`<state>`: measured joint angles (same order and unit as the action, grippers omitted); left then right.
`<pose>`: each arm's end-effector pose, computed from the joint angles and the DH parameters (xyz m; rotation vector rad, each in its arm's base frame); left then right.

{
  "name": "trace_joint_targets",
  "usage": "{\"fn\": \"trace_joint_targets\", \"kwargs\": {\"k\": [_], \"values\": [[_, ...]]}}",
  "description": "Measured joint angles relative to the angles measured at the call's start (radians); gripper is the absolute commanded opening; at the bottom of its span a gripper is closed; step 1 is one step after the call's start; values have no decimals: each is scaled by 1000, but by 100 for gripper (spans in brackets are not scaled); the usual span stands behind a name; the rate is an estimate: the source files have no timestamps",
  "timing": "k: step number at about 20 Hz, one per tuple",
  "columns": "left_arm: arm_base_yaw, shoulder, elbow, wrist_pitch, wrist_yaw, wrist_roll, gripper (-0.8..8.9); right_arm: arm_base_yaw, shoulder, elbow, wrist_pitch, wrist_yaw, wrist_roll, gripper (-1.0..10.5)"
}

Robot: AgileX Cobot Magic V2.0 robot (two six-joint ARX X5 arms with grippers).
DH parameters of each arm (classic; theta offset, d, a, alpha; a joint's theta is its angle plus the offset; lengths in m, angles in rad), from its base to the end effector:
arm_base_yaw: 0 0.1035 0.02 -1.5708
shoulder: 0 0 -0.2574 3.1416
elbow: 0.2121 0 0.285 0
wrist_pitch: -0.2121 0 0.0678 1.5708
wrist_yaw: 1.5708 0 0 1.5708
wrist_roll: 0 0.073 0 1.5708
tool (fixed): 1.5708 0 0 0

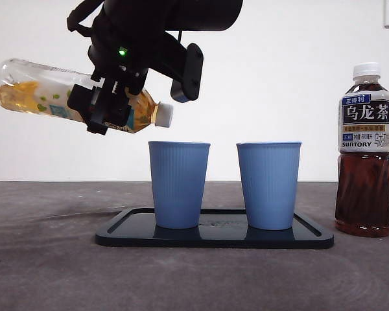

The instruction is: Pour the drink into the cup

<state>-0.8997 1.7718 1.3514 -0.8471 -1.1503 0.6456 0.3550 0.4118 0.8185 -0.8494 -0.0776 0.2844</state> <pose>0.2881 -0.2557 0.2036 1.7023 0.7506 -0.0047 0.1324 0.0551 0.3116 0.2137 0.4986 0.3592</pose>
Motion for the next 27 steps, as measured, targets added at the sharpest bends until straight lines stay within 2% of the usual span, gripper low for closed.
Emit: {"fn": "trace_joint_targets", "kwargs": {"k": [5, 9, 12, 14, 16, 18, 20, 22, 24, 27], "values": [[-7, 0, 0, -38, 14, -174, 182, 0, 0, 0, 0, 0, 0, 401], [-5, -69, 0, -64, 167, -377, 182, 0, 0, 0, -7, 0, 0, 401], [6, -150, 0, -63, 245, -513, 182, 0, 0, 0, -7, 0, 0, 401], [25, -196, 0, -62, 332, -637, 182, 0, 0, 0, -7, 0, 0, 401], [41, -242, 0, -56, 363, -746, 182, 0, 0, 0, -7, -2, 0, 401], [58, -293, 0, -43, 363, -813, 182, 0, 0, 0, -7, -11, -11, 401], [79, -339, -5, -19, 365, -845, 182, 0, 0, 0, -7, -56, -37, 401], [101, -402, -74, 74, 389, -855, 182, 0, 0, 0, -7, -127, -61, 401], [126, -471, -199, 183, 426, -859, 182, 0, 0, 0, -7, -190, -71, 401], [191, -558, -418, 382, 507, -864, 182, 0, 0, 0, -7, -210, -73, 401]]}}
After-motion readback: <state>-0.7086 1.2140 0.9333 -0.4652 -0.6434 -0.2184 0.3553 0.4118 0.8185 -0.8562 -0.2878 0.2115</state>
